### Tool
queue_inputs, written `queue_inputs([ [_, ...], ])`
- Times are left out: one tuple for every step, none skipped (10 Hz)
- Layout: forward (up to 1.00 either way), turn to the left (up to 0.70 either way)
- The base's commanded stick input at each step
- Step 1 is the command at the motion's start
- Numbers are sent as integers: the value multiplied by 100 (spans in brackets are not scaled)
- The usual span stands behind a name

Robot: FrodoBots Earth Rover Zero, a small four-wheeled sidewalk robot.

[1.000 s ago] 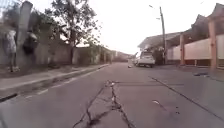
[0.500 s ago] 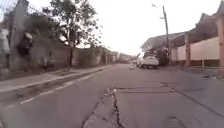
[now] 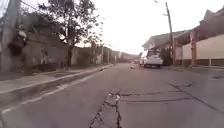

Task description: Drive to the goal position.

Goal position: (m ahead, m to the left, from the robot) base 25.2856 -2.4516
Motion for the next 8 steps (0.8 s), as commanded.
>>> queue_inputs([
  [100, 0],
  [100, 0],
  [100, 0],
  [100, 0],
  [100, 0],
  [100, 0],
  [100, 0],
  [100, 0],
])
